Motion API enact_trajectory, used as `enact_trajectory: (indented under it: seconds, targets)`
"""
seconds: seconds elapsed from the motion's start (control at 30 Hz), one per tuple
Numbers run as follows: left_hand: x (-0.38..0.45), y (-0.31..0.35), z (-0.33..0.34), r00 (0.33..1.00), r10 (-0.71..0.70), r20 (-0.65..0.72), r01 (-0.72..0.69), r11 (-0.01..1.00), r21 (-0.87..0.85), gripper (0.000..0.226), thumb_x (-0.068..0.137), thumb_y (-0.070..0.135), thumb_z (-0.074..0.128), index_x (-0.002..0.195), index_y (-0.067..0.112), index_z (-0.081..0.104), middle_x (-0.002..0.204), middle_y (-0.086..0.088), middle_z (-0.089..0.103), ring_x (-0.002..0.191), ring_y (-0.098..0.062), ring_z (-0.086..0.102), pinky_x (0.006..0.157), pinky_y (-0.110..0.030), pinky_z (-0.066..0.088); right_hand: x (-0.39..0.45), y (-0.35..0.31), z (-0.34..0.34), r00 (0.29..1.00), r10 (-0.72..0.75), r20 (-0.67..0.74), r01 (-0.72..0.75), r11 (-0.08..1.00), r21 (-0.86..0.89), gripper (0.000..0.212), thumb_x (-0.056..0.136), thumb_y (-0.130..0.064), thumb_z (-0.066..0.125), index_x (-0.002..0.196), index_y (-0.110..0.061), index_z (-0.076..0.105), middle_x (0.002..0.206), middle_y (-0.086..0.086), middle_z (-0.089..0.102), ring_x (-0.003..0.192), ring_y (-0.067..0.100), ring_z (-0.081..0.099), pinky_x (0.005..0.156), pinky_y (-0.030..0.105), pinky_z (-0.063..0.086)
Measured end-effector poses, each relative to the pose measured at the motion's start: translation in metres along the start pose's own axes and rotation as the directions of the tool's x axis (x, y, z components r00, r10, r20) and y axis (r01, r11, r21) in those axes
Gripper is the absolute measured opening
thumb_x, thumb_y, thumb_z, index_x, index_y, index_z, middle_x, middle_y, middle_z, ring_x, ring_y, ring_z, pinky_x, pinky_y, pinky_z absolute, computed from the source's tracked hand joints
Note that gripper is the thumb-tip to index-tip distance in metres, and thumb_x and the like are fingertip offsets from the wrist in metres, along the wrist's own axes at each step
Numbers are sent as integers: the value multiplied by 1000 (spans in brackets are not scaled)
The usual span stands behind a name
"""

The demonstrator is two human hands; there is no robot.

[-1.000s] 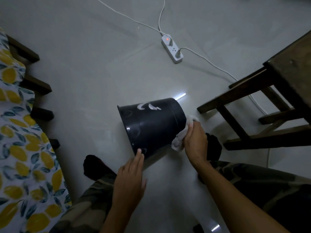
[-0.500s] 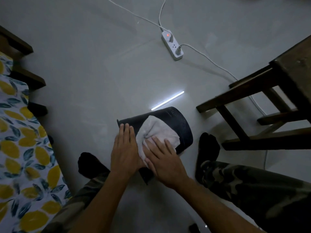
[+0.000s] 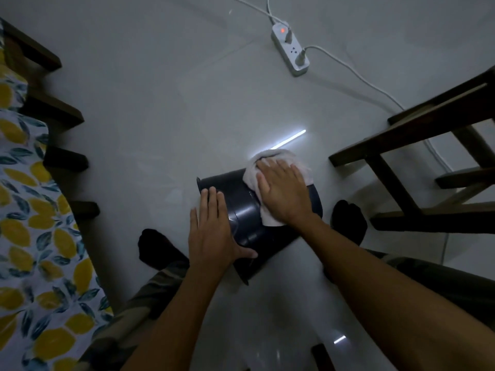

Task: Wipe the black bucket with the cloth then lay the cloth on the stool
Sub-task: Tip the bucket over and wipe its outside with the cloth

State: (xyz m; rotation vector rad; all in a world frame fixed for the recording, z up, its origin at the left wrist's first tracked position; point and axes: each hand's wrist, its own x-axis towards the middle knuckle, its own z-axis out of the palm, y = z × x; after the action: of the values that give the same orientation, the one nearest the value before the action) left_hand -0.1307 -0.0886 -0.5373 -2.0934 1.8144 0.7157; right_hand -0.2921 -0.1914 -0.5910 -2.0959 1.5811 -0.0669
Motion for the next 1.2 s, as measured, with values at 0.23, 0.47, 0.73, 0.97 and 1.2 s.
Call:
enact_trajectory:
  seconds: [0.23, 0.47, 0.73, 0.97, 1.2]
  targets:
    - [1, 1, 4, 1000, -21, 15, 22, 998, -53, 165, 45, 85, 76, 158, 7, -14, 166, -13, -24, 153, -30, -20, 122, -48, -2, -103, 18, 22, 992, -129, 10, 128, 973, -192, 54, 110, -37, 28, 157, -11, 34, 166, 17, 28, 158, 32, 13, 124, 55, 23]
    - [-15, 3, 21, 999, -17, -44, 14, 998, -64, 162, 42, 88, 72, 160, 2, 1, 168, -17, -6, 155, -33, -5, 123, -44, 5, -55, -20, 17, 910, -381, 164, 402, 907, -123, 55, 106, -49, 26, 152, -21, 42, 161, 6, 40, 153, 26, 29, 124, 54, 24]
    - [7, -2, -2, 998, -26, 56, 28, 999, -35, 164, 45, 82, 78, 157, 8, -17, 166, -12, -24, 153, -29, -21, 121, -50, -2, -3, 18, -3, 999, -13, -43, 8, 994, -109, 50, 107, -42, 28, 145, -17, 50, 145, 7, 57, 135, 25, 52, 116, 44, 36]
    - [-4, -1, 12, 1000, -8, 8, 8, 998, -62, 165, 41, 87, 75, 159, 5, -8, 167, -15, -16, 155, -32, -13, 125, -52, 12, -98, -3, 22, 922, -364, 130, 376, 923, -87, 66, 102, -47, 40, 161, -20, 27, 168, 6, 25, 157, 28, 15, 126, 51, 14]
    - [-12, 7, 14, 999, -34, 3, 34, 999, -24, 165, 41, 87, 75, 160, 5, -6, 168, -14, -17, 155, -32, -12, 122, -53, 14, 35, -26, 4, 999, -21, -34, 21, 1000, -9, 41, 101, -38, 28, 99, -24, 66, 97, 1, 70, 93, 24, 67, 90, 42, 48]
